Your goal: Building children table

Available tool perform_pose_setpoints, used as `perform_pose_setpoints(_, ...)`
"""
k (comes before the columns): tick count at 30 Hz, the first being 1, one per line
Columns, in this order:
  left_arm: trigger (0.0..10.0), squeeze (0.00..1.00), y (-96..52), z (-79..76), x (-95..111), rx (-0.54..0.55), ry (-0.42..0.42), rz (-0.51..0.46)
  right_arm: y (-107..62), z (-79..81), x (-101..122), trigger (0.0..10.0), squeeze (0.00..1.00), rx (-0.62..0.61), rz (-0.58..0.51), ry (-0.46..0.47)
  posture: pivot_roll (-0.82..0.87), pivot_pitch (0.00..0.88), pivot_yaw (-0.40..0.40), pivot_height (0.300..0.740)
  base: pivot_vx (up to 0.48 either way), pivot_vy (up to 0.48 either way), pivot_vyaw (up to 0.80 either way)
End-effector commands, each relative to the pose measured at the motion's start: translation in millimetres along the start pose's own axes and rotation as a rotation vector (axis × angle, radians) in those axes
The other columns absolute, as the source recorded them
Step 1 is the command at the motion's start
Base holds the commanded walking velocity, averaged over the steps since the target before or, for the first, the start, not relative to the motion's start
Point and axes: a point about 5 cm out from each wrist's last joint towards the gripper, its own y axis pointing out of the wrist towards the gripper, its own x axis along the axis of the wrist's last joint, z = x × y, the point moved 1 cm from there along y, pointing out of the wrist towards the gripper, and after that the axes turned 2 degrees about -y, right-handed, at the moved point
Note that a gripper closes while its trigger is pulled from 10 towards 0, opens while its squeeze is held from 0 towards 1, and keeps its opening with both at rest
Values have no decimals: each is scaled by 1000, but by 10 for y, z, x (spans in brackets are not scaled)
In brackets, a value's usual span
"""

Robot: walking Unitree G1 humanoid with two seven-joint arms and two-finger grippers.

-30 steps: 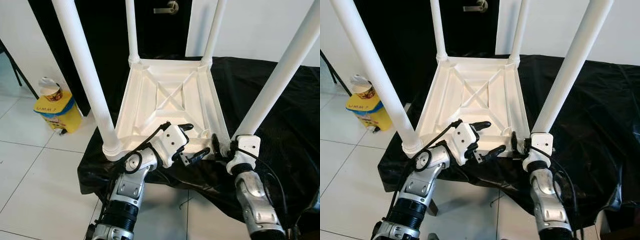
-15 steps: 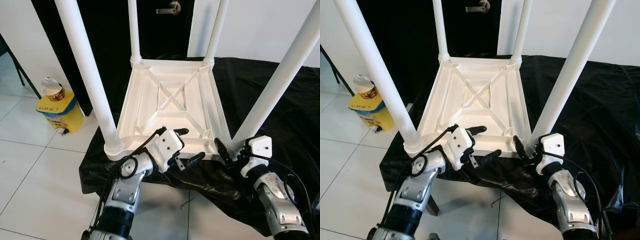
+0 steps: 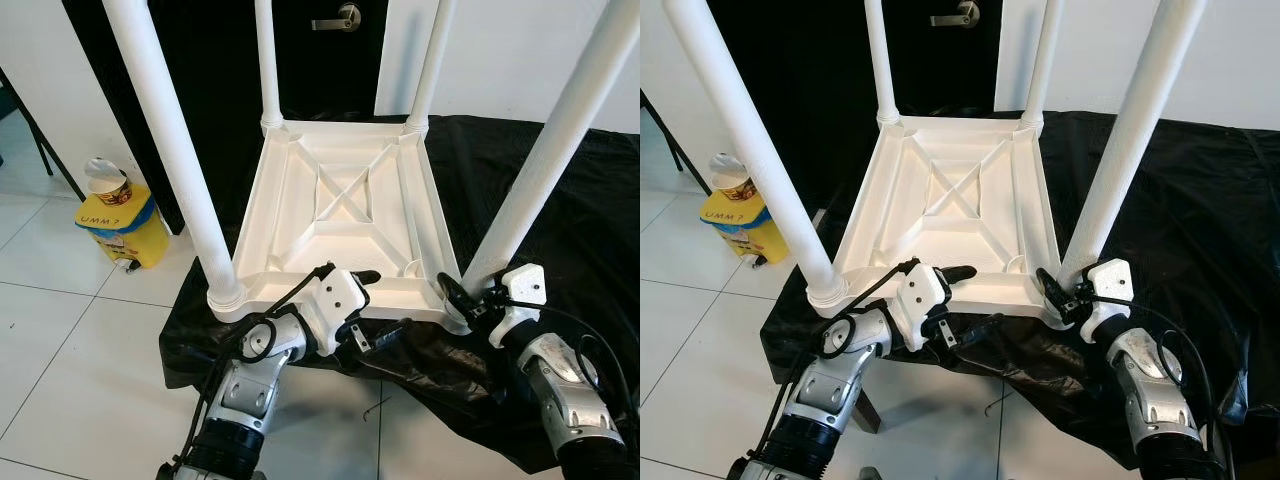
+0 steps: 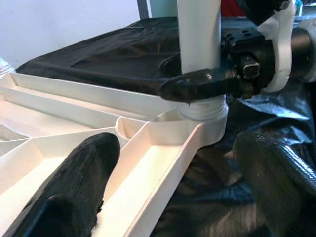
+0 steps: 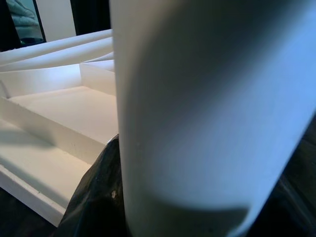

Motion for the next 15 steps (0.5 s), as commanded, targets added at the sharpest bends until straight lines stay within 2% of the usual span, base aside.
perform_pose_setpoints(1,10000,0,-8,-54,-3,-57,-6,3,-30,56,-88,0,0,28,29,4,4,0,4,740,0,0,0)
perform_pose_setpoints(5,10000,0,-12,-54,-2,-58,-6,4,-29,59,-97,0,0,30,28,6,4,0,4,740,0,0,0)
perform_pose_setpoints(6,10000,0,-18,-50,-4,-58,-5,8,-33,60,-113,6275,0,19,35,7,5,0,5,740,0,0,0)
perform_pose_setpoints(7,10000,0,-23,-49,-5,-59,-4,10,-35,58,-126,10000,0,10,36,11,6,0,5,740,0,0,0)
perform_pose_setpoints(9,10000,0,-26,-49,-7,-59,-4,12,-36,52,-141,10000,0,-6,41,11,6,0,5,740,0,0,0)
perform_pose_setpoints(15,10000,0,-23,-71,-27,-58,-11,17,-16,-20,-156,10000,0,-163,55,30,2,0,4,740,0,0,0)
